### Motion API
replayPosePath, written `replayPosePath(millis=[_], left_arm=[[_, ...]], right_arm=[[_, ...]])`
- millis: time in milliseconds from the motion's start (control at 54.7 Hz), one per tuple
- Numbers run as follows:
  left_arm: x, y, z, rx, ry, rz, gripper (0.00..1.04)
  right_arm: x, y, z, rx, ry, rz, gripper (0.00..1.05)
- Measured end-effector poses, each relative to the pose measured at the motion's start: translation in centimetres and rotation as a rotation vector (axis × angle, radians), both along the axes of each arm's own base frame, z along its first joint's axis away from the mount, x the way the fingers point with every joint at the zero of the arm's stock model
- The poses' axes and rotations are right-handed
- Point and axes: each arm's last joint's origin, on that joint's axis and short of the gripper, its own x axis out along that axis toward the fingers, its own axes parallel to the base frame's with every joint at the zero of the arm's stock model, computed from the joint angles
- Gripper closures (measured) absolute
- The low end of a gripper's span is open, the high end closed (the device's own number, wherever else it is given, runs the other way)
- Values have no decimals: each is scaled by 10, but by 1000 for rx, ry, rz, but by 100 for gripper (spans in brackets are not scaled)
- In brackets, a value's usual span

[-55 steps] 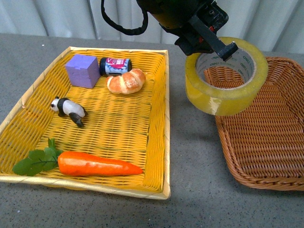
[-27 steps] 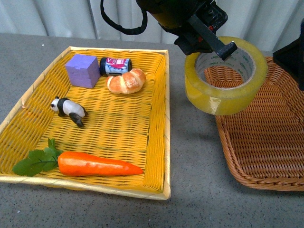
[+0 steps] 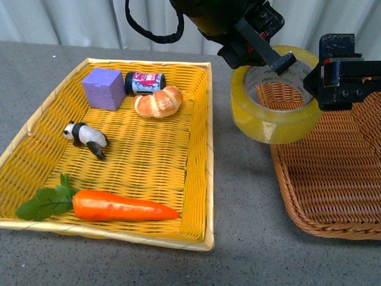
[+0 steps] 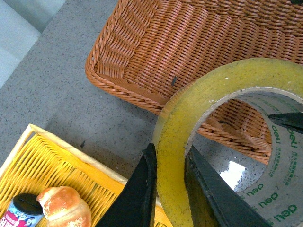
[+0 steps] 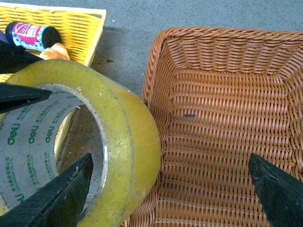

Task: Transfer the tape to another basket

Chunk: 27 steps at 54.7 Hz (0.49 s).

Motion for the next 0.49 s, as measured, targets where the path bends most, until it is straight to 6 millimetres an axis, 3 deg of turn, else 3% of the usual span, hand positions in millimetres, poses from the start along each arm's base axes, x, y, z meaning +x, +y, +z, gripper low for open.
replayPosePath(millis=[110, 384, 494], left_arm=[[0, 0, 0, -1, 0, 0, 91], [0, 0, 0, 0, 0, 0, 91], [0, -1, 0, -1, 1, -2, 91]], right_arm=[[3, 1, 1, 12, 7, -11, 16], [6, 5, 1, 57, 48, -18, 57], [5, 8, 2, 87, 62, -19, 78]])
